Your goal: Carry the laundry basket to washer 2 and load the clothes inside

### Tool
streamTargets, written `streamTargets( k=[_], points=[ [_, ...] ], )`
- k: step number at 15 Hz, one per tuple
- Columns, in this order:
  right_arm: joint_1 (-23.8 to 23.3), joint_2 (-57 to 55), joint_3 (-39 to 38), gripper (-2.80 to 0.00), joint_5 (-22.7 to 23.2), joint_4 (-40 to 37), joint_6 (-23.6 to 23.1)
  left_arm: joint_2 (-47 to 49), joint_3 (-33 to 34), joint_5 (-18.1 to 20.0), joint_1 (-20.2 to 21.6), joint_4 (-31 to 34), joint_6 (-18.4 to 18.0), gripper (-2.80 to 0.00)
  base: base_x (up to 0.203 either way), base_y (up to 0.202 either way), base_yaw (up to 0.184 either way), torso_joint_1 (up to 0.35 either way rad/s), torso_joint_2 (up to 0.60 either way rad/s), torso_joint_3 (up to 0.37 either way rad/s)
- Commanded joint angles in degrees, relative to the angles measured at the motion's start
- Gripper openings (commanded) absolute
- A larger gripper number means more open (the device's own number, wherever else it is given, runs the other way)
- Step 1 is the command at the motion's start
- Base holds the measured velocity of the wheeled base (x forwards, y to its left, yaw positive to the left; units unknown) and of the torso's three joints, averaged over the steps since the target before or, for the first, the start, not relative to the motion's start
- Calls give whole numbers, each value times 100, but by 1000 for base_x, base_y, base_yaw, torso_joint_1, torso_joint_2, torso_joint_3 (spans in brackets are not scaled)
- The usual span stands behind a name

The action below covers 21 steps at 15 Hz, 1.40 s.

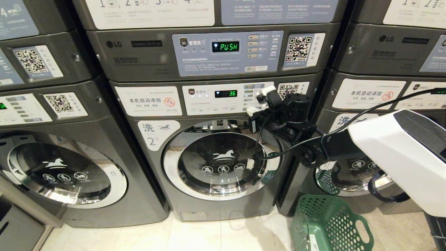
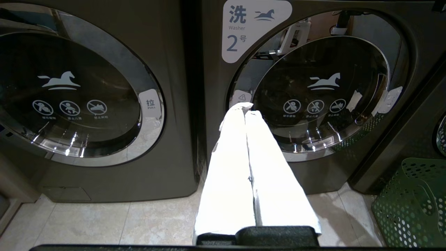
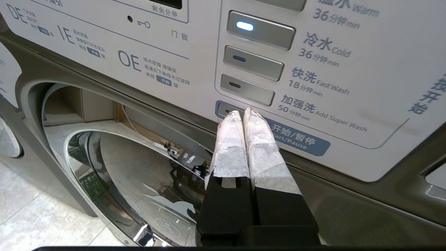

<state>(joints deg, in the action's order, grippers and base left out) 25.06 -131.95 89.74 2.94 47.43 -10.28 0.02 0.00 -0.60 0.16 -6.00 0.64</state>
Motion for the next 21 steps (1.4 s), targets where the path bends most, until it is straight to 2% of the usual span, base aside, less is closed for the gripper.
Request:
streamTargets(
  k=[1, 13, 17, 21],
  points=[
    [-1, -96, 44, -280, -4, 20, -9, -2, 229, -2, 2, -7, 6, -280, 0, 0, 0, 0, 0, 0],
    [-54, 70, -194, -280, -34, 24, 12, -2, 229, -2, 2, -7, 6, -280, 0, 0, 0, 0, 0, 0],
    [-28, 547, -1207, -280, -23, 54, 3, -2, 229, -2, 2, -7, 6, -280, 0, 0, 0, 0, 0, 0],
    [-23, 1988, -2958, -280, -88, -90, -25, -2, 229, -2, 2, -7, -2, -280, 0, 0, 0, 0, 0, 0]
  ],
)
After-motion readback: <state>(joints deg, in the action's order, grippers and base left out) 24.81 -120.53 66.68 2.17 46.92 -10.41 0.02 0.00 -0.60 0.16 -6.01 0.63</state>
